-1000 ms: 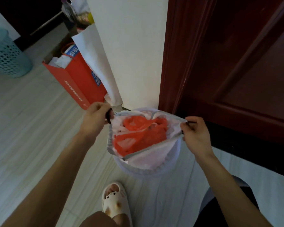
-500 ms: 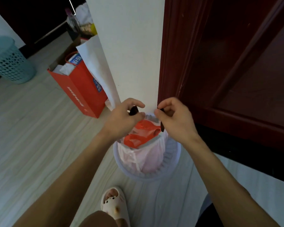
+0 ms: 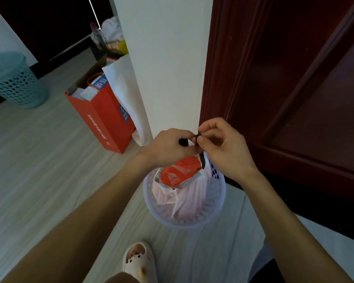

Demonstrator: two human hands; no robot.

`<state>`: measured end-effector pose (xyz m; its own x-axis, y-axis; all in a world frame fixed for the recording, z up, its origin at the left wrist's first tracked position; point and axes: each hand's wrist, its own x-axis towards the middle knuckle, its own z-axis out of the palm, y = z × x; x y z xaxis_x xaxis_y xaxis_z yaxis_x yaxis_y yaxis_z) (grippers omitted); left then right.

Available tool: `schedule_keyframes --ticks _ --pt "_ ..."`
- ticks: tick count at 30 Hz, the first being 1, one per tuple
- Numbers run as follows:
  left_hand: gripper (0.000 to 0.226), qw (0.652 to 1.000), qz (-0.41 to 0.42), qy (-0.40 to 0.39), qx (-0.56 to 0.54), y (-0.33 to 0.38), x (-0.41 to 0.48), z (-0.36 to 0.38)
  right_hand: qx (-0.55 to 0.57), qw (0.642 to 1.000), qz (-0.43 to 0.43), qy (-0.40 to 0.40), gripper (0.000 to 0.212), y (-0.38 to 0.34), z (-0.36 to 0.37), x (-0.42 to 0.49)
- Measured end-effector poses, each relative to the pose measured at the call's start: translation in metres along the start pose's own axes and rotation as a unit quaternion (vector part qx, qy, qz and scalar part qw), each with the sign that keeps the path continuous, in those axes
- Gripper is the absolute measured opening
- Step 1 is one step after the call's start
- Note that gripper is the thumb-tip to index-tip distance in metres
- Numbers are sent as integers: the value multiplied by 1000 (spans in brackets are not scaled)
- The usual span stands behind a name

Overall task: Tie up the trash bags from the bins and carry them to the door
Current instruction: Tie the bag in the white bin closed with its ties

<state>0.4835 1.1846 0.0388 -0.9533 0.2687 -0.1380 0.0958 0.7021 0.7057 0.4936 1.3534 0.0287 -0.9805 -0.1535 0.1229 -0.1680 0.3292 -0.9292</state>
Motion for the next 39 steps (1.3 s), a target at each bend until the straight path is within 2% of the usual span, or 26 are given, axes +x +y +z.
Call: schedule_keyframes --ticks 3,4,6,7,8,10,13,15,17,19,21,23,26,29,33,36,39 --pt "19 998 -22 51 -22 -7 0 -1 2 995 44 90 19 22 -8 -7" --pt "19 997 -32 57 -43 -9 -2 -1 7 996 65 69 25 29 -10 -11" --pt "16 994 -41 62 -79 -8 -4 -1 -16 994 92 -56 40 45 -2 -20" --pt "13 992 -41 69 -94 -5 -4 -1 -45 989 82 -112 39 53 5 -24" --pt "10 990 -40 76 -110 -3 -3 -2 -74 987 55 -131 31 59 13 -26" --pt "13 982 -49 82 -160 3 -2 -2 -101 993 20 -65 13 67 24 -22" --pt "20 959 -71 104 -254 -6 -5 -7 -18 987 95 126 31 77 18 -7" --pt "14 926 -110 191 -306 -29 -8 -17 22 967 145 206 39 85 1 0" --pt "13 894 -191 252 -318 -62 -14 -26 38 959 207 191 42 96 -12 -1" --pt "19 891 -252 227 -302 -88 -27 -23 87 946 265 165 41 109 -12 -6" --pt "15 878 -270 173 -356 -103 -38 -12 161 924 300 172 39 112 -12 -8" --pt "11 852 -266 141 -428 -103 -44 -13 207 920 279 182 38 103 -14 -7" --pt "17 841 -227 157 -466 -83 -41 -36 212 944 205 144 39 73 -6 -2" --pt "16 854 -155 170 -466 -35 -32 -52 165 974 131 88 40 39 15 5" --pt "12 861 -68 142 -483 35 -15 -55 147 986 81 20 30 0 30 16" --pt "10 870 -42 121 -476 62 0 -63 120 990 60 -53 20 -13 25 14" --pt "9 889 -40 89 -448 66 6 -62 109 990 33 -88 24 -8 20 9"
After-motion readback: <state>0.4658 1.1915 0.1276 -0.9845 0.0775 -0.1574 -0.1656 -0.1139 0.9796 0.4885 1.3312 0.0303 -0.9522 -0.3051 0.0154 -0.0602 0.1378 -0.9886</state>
